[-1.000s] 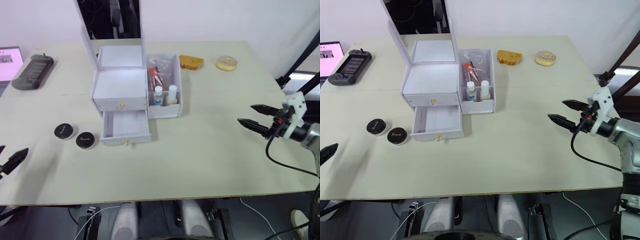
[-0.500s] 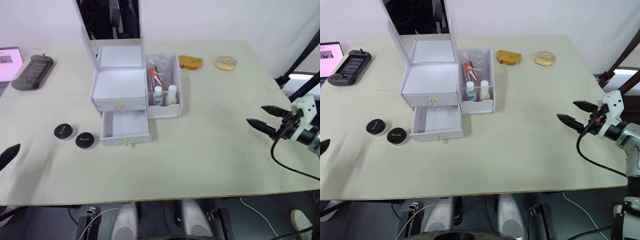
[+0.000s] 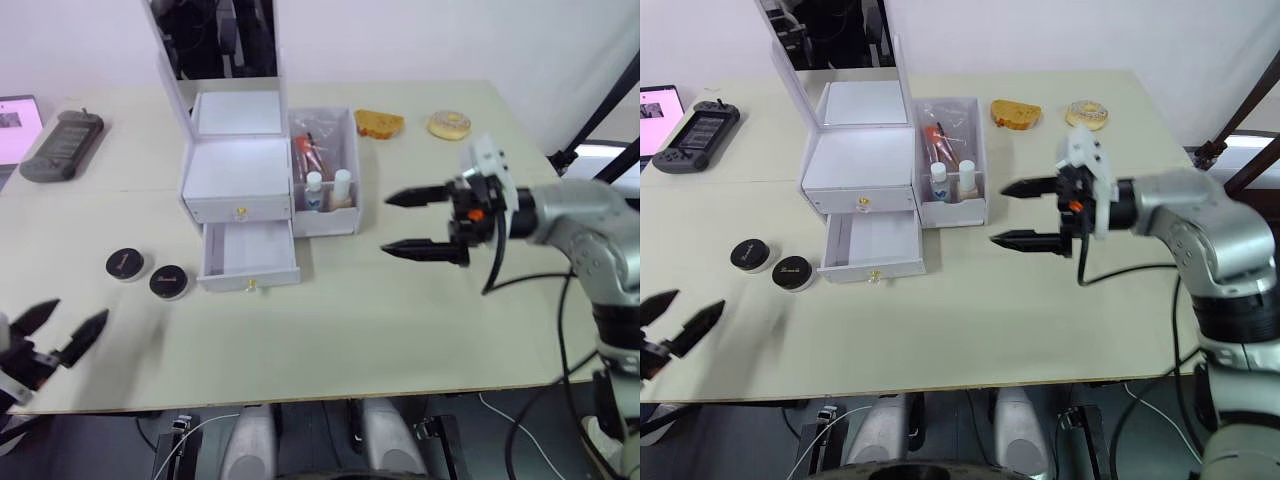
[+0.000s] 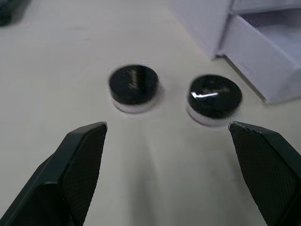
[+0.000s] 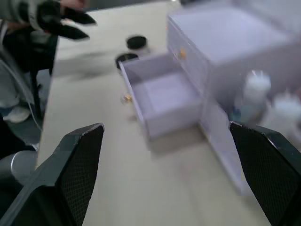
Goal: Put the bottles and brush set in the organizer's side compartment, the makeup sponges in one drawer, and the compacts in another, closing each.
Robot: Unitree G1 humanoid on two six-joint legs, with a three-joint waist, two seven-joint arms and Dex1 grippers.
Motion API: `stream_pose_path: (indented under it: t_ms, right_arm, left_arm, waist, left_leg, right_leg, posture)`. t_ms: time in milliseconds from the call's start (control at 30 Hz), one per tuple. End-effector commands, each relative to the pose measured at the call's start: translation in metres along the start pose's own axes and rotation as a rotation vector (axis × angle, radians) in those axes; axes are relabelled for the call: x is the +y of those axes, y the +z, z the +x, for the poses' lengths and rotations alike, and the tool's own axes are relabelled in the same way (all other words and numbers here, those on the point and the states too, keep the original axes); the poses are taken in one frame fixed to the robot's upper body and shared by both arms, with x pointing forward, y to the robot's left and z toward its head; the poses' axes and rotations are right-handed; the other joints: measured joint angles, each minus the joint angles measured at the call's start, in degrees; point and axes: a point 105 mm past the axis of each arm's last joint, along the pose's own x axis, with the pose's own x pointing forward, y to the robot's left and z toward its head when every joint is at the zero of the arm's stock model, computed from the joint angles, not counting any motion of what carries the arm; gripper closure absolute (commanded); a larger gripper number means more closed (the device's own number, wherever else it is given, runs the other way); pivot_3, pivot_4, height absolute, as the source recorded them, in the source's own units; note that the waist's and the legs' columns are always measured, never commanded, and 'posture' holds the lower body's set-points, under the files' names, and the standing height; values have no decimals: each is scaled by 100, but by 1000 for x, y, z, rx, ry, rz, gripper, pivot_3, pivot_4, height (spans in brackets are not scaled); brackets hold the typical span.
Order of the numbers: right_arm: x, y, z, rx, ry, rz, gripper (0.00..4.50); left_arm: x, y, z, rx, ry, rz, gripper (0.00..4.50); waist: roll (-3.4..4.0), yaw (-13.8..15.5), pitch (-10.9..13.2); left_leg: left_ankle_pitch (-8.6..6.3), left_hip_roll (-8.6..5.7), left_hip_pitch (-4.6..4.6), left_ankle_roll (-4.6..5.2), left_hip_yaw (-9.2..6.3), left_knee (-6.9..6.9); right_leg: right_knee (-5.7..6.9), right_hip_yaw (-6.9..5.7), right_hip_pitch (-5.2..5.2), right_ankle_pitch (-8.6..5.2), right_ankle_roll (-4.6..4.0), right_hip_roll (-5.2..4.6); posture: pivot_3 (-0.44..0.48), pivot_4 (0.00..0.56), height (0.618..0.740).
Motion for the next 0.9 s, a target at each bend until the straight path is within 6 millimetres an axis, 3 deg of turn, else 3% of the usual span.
stream_pose_path:
  t_ms: [33,133,367,900]
  right_arm:
    - [0,21,11,29,51,-120,0]
    - [6,32,16,50,133,-119,0]
    - [4,39,16,130,153,-80,0]
    - [7,49,-5,177,38,-108,0]
  left_arm:
    - [-17,3,-4,-17,17,50,135]
    - [-33,-4,-2,-1,16,36,135]
    - [-50,-20,31,59,22,20,135]
    - [-54,2,92,212,-11,44,135]
  waist:
    - [-1,22,-1]
    - [-4,54,-2]
    - [-6,28,-5]
    - [-8,62,-5]
  left_leg:
    - [0,0,0,0,-2,0]
    - [0,-2,-5,0,-5,5]
    - [0,-6,-9,0,-5,8]
    - [1,-5,-8,1,-19,10]
  right_leg:
    - [0,-1,-1,0,0,0]
    - [0,-2,-1,0,-1,-3]
    - [-4,-1,1,2,-4,-3]
    - [36,-6,-9,1,0,6]
  posture:
    - [0,150,740]
    - [0,150,740]
    - [0,150,740]
    - [0,150,740]
